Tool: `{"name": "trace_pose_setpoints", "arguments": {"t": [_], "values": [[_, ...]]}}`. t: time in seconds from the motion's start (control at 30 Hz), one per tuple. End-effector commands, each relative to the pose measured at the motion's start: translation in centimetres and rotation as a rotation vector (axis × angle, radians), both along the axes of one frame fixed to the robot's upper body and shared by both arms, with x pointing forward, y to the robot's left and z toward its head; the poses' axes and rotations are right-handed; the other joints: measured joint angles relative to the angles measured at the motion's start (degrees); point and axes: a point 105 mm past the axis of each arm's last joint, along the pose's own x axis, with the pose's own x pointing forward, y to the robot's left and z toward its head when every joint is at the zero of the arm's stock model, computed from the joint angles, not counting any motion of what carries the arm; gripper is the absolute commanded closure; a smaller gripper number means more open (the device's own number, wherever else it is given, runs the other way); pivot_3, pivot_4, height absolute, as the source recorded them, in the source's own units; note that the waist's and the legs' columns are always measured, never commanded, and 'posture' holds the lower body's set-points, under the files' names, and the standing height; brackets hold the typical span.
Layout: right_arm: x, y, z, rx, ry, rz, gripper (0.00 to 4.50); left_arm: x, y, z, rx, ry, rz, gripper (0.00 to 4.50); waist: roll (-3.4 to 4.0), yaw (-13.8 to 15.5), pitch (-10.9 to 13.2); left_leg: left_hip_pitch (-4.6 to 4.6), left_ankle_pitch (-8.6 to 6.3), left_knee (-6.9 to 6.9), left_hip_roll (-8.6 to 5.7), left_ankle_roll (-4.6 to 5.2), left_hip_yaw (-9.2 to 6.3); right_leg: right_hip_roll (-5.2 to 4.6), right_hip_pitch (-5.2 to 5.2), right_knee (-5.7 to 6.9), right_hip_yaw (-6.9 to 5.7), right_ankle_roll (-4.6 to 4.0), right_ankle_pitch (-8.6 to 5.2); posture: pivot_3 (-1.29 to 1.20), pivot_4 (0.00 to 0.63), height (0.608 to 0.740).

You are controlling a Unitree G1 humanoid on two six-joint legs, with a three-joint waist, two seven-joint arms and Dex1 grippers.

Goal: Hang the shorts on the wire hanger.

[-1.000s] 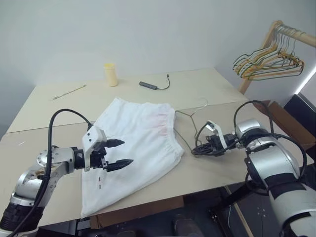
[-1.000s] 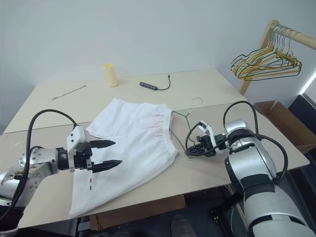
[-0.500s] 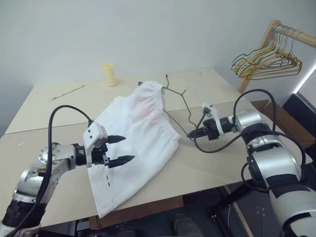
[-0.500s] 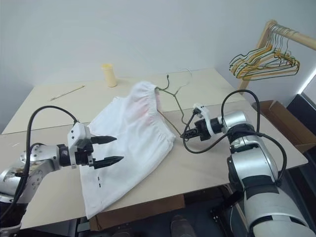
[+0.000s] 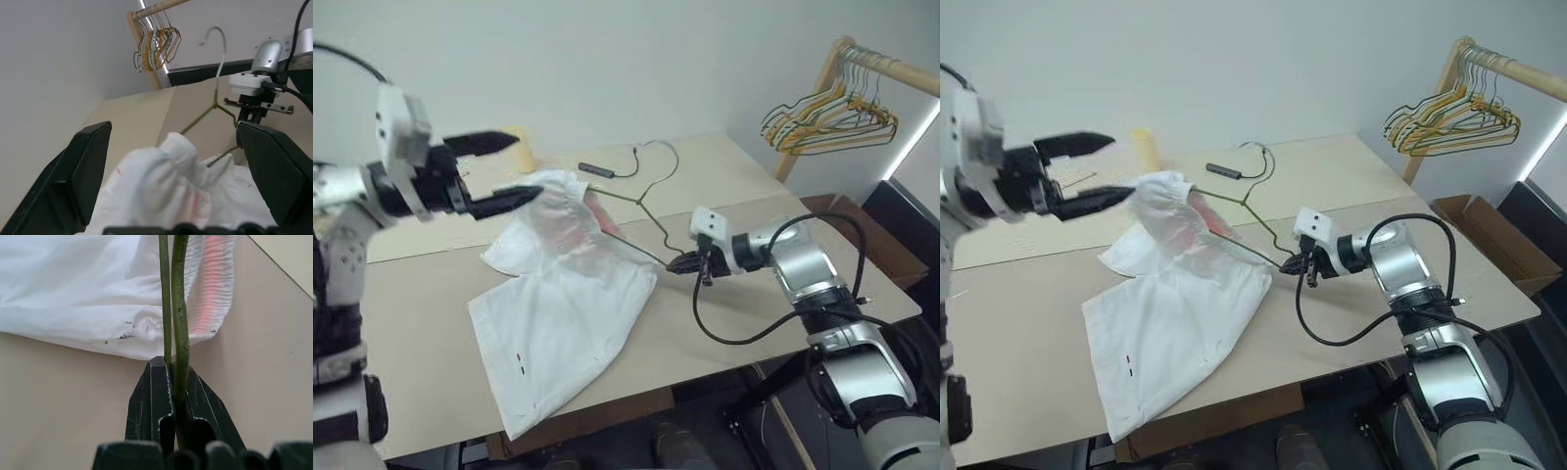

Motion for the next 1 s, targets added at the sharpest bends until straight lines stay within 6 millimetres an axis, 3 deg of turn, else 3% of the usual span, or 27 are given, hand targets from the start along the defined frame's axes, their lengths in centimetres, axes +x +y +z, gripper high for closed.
{"name": "trace_pose_setpoints", "arguments": {"t": [0.03, 0.13, 0.33, 0.6, 0.7, 1.0], "values": [[-0.2, 1.8, 2.2, 0.004, -0.122, 0.060, 4.50, 1.1, 0.7, 0.2, 0.137, -0.021, -0.007, 0.02, 0.00, -0.3, 0.0, -0.01, 0.00, -0.01, -0.01, 0.00, 0.00, -0.01, 0.00, -0.03, 0.00, 0.00, 0.00, -0.14, 0.000, 0.740], [-0.4, 2.6, 2.7, 0.017, -0.132, 0.066, 4.50, 1.9, 0.6, -0.3, 0.217, 0.021, -0.054, 0.02, 0.00, -0.5, 0.0, -0.05, 0.00, 0.00, -0.01, 0.00, -0.01, -0.03, -0.01, -0.06, -0.01, 0.00, 0.00, -0.14, 0.000, 0.740], [-0.8, 3.3, 3.0, -0.029, -0.192, 0.089, 4.50, 2.0, 0.4, -3.6, 0.475, 0.159, -0.183, 0.02, 0.00, -0.6, 0.0, -0.10, 0.00, -0.02, 0.01, 0.01, -0.02, -0.01, -0.07, -0.06, -0.04, 0.01, -0.01, -0.15, 0.000, 0.740], [-1.0, 3.3, 2.3, -0.118, -0.222, 0.085, 4.50, 2.2, -0.7, -5.9, 0.559, 0.237, -0.250, 0.02, -0.01, -0.6, 0.0, -0.11, 0.00, 0.00, 0.02, 0.01, -0.01, 0.00, -0.09, -0.03, -0.02, 0.06, -0.04, -0.17, 0.000, 0.740], [-0.9, 3.3, 2.2, -0.131, -0.223, 0.077, 4.50, 1.9, -1.1, -7.1, 0.585, 0.274, -0.277, 0.60, -0.01, -0.6, 0.0, -0.12, 0.00, 0.01, 0.03, 0.02, -0.02, 0.01, -0.10, -0.03, -0.02, 0.06, -0.04, -0.17, 0.000, 0.740], [-0.8, 3.2, 1.6, -0.174, -0.229, 0.070, 4.50, 1.6, -1.4, -8.6, 0.581, 0.339, -0.300, 3.74, -0.01, -0.6, 0.0, -0.12, 0.00, 0.03, 0.03, 0.02, -0.01, 0.01, -0.10, -0.02, -0.02, 0.06, -0.04, -0.17, 0.000, 0.740]]}}
